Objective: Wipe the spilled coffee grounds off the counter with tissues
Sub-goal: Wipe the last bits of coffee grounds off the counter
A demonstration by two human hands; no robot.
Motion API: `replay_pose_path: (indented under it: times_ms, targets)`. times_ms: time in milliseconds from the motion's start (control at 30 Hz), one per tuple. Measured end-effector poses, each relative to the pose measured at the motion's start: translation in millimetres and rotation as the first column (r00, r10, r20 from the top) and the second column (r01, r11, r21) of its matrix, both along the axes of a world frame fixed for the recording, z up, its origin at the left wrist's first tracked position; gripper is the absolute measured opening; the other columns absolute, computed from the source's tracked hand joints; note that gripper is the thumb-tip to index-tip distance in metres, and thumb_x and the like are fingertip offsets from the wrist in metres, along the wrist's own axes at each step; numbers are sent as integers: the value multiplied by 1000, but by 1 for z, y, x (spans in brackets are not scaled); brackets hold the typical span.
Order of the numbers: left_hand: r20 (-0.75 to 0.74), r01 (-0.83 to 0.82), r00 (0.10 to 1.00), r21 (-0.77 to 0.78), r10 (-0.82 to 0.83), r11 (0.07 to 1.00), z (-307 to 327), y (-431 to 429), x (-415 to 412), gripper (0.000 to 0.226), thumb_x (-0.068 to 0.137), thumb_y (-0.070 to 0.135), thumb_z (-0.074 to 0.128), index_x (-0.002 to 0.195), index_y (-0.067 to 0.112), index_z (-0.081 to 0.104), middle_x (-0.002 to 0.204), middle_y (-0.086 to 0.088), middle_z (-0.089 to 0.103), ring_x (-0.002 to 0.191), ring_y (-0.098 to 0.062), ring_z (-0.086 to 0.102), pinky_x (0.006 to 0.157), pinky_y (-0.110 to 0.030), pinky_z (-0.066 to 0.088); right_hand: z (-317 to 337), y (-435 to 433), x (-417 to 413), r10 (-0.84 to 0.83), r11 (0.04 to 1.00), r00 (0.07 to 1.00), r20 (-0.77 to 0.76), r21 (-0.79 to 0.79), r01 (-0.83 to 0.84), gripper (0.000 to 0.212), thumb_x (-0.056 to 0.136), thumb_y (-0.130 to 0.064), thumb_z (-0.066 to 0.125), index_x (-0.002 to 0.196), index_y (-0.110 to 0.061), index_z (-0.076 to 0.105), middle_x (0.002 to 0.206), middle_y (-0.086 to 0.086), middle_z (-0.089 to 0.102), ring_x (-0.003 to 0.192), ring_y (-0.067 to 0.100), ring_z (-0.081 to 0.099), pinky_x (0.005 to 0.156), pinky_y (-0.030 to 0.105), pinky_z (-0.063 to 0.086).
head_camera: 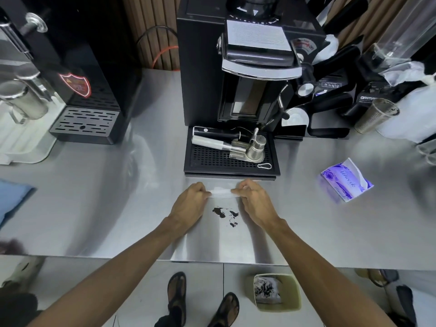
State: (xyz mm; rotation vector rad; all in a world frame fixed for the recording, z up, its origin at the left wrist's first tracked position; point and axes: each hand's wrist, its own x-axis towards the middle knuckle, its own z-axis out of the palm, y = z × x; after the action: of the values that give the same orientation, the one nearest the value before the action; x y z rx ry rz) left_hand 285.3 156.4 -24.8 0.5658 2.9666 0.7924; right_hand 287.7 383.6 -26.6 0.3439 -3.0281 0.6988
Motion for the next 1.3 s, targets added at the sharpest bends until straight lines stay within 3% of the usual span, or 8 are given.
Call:
replay_pose_path:
  times_ms: [67, 200, 367, 567, 800, 1033, 1167, 1300]
  targets:
    - [35, -11, 999, -16, 11, 1000, 3, 0, 9, 16, 93, 5, 56, 92, 9, 72, 96, -7, 59, 83, -26, 59, 74, -41, 53, -5, -1, 6, 30, 1000, 999, -21, 3, -30, 24, 92, -14, 56, 106, -24, 73, 104, -8, 61, 83, 14, 54, 69, 34, 52]
    - [58, 4, 998, 7, -5, 1000, 7, 0, 40, 11, 84, 2, 68, 82, 11, 73, 84, -4, 58, 67, -19, 60, 64, -33, 56, 9, -4, 39, 65, 998, 998, 2, 0, -65, 30, 88, -4, 64, 105, -26, 75, 103, -7, 62, 76, 16, 54, 64, 31, 53]
    - [141, -84, 987, 34, 78, 996, 10, 18, 58, 20, 92, 5, 55, 97, 8, 75, 92, -7, 59, 69, -25, 62, 70, -35, 55, 10, -16, 61, -5, 999, 993, 119, -38, 9, 32, 91, -6, 53, 117, -17, 69, 112, 1, 54, 85, 19, 60, 78, 29, 55]
    - [213, -156, 965, -6, 154, 988, 11, 31, 73, 27, 94, 19, 51, 107, 8, 72, 102, -8, 58, 79, -26, 64, 77, -31, 53, 13, -25, 79, -99, 989, 967, 233, -80, 121, 36, 93, -7, 50, 127, -5, 60, 121, 9, 49, 93, 20, 63, 81, 3, 35]
    - [310, -191, 935, 38, 171, 981, 1, 35, 74, 31, 89, 15, 54, 115, 4, 67, 109, -7, 61, 90, -21, 64, 66, -15, 39, 9, -34, 83, -109, 989, 949, 295, -68, 135, 40, 91, -2, 49, 131, -6, 56, 119, 9, 46, 108, 23, 56, 93, 23, 46]
    - [261, -66, 964, 34, 55, 997, 0, 28, 65, 22, 92, 13, 58, 109, 11, 72, 102, -4, 65, 89, -18, 64, 71, -16, 41, 3, -38, 81, -172, 968, 936, 306, -125, 218, 28, 94, -8, 57, 122, -5, 60, 113, 7, 51, 97, 10, 52, 76, -6, 29]
    - [116, 54, 992, -9, -52, 999, 1, 24, 60, 15, 90, 19, 64, 100, 15, 74, 106, 2, 61, 95, -20, 56, 73, -27, 44, 2, -40, 81, -219, 947, 937, 274, -171, 271, 12, 91, -10, 64, 101, -4, 67, 99, 3, 51, 80, 11, 54, 68, -2, 37]
    - [-131, 238, 959, -104, -250, 966, -1, 20, 54, 5, 82, 26, 74, 84, 27, 79, 134, 8, 57, 108, -19, 49, 84, -32, 46, 5, -41, 77, -238, 932, 934, 266, -207, 296, 6, 84, -10, 72, 84, -4, 74, 86, 6, 57, 70, 12, 55, 62, 6, 41]
